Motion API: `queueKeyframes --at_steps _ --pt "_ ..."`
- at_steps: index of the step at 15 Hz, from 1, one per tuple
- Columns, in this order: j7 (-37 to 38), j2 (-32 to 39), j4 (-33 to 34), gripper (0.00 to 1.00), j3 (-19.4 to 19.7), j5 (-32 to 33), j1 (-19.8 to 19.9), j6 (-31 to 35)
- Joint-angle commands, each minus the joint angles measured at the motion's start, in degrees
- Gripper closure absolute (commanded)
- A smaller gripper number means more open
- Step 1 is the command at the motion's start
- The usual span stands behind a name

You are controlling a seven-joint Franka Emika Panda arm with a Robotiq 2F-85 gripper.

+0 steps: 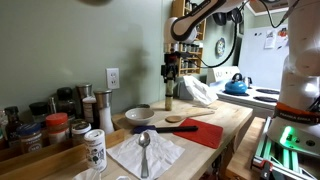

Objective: Swap the position of the bottles

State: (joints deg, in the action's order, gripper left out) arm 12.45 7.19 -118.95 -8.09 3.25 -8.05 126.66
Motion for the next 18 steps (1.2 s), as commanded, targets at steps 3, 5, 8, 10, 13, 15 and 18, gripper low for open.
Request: queueKeyframes --at_steps 3,5,8,10,13,15,18 --pt "0.7 0.7 0.3 0.16 0.7 0.4 -0.4 0.0" --pt "0.5 0.7 0.3 0.30 0.7 0.3 -0.4 0.0" --pt "0.3 0.9 0.4 0.57 0.7 0.2 -0.4 -0.1" --pt "-0.2 1.0 0.4 0.71 0.6 -0.3 -0.4 -0.1" --pt "-0.5 1.0 0.5 0.71 0.5 -0.8 -0.3 -0.3" --pt "-0.5 0.4 0.4 0.71 0.7 -0.7 -0.2 -0.8" --pt "-1.7 -4.0 -1.5 0.71 1.3 -0.2 0.5 -2.1"
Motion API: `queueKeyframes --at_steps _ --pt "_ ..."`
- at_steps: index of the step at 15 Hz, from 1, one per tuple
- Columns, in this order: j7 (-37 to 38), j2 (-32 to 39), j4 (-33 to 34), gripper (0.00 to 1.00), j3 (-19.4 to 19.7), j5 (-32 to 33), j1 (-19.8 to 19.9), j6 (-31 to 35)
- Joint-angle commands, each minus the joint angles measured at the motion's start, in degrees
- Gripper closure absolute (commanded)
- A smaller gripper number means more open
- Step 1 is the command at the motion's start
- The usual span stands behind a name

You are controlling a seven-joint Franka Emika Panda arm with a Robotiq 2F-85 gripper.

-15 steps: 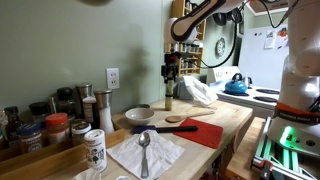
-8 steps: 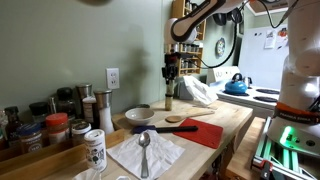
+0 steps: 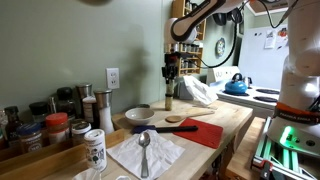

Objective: Swap the position of the bottles

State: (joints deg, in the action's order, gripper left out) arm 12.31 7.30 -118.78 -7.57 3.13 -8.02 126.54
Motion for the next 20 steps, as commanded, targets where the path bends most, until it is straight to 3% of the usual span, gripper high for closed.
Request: queueKeyframes --at_steps 1,7,16,20 --pt "-1.8 -5.5 -2.5 0.71 1.1 0.4 0.6 -2.6" --pt "-4.4 -10.1 -9.5 0.71 2.1 -2.1 2.0 -0.6" --pt "-0.4 -7.1 -20.1 0.71 2.4 -4.0 2.4 11.4" --pt "0.1 -4.2 -21.3 0.71 2.0 -4.7 2.0 15.1"
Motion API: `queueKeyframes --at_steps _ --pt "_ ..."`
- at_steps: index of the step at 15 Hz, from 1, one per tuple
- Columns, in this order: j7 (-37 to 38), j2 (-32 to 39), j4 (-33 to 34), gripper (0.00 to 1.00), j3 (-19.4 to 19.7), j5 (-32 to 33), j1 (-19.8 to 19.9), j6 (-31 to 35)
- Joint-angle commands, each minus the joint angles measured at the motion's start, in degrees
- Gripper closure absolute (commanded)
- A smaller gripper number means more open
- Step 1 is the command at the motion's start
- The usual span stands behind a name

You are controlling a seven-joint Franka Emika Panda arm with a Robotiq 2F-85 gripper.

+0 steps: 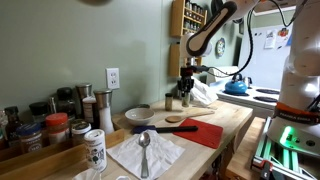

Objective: Swap the position of the bottles

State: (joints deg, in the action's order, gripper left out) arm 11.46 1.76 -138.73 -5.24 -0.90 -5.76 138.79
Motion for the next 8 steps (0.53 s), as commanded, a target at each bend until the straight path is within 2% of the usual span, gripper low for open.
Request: queueKeyframes --at_steps 1,7,8 --pt "2.6 2.0 -1.5 0.71 -0.3 0.5 -0.4 3.8" --pt "5.0 4.0 -1.7 0.71 0.0 0.3 -0.7 5.6" --pt "5.1 3.9 -1.6 0.21 0.0 0.1 -0.7 5.1"
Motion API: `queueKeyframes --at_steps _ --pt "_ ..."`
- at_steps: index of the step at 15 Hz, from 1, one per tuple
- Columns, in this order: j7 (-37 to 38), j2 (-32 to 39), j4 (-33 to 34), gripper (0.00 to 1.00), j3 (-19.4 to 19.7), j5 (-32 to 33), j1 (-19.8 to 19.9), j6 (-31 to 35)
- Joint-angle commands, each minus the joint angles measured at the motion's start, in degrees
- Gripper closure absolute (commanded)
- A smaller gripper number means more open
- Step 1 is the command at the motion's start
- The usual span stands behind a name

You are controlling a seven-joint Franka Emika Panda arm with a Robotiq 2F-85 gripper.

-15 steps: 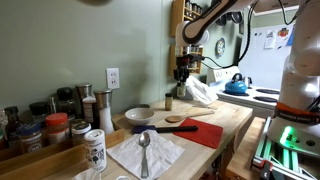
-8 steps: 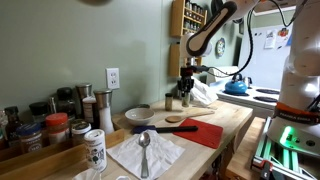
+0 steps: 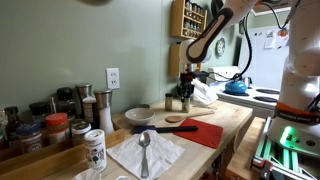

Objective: Swap the position of the bottles

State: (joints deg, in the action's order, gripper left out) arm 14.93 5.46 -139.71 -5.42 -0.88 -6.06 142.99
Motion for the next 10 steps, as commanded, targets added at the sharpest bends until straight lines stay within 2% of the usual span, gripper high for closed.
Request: queueKeyframes --at_steps 1,4,7,10 --pt "1.1 -0.6 -0.9 0.20 0.2 0.0 -0.3 0.7" --pt "-1.0 -3.6 -1.5 0.01 0.3 -0.8 0.2 -1.4" --pt "-0.6 -7.4 -0.9 0.00 0.2 -0.6 0.1 -2.3" --pt "-0.9 -8.0 2.9 0.00 -0.8 -1.3 -0.5 -3.1"
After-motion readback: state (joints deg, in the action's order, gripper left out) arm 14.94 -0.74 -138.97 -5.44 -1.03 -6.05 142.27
